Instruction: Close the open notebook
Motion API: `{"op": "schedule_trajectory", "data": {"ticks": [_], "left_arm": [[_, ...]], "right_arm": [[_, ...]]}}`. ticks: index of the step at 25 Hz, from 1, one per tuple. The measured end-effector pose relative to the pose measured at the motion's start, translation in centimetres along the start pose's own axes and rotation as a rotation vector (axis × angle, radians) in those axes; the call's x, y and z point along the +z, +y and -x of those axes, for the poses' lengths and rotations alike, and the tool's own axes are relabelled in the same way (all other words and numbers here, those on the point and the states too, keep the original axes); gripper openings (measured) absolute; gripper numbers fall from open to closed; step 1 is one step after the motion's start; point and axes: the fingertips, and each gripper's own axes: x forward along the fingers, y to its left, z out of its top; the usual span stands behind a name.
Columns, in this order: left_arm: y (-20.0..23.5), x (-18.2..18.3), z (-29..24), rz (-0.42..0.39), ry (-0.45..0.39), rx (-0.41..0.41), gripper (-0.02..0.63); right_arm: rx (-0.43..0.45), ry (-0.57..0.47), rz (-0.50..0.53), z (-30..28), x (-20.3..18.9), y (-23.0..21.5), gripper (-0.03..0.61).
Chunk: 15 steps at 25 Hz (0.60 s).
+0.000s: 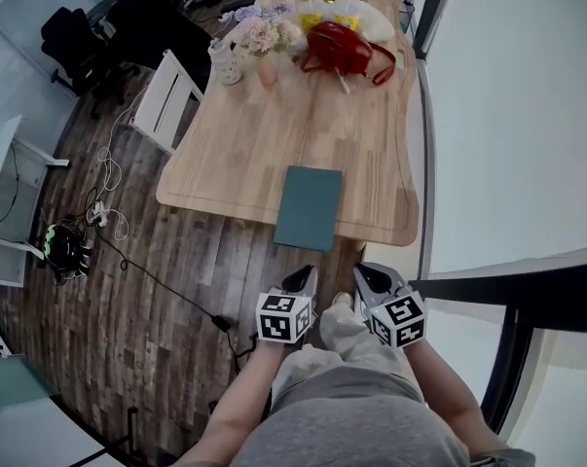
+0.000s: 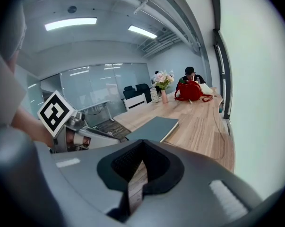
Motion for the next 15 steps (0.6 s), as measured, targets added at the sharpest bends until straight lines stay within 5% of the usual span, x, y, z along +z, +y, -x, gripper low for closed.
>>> {"op": "schedule_trajectory", "data": {"ticks": [15], "left_arm": [[0.2, -3.5, 13.7, 0.019, -0.144, 0.000, 0.005]], "right_arm": [[0.001, -0.083, 0.013, 5.5, -2.2, 11.9, 0.003]]}}
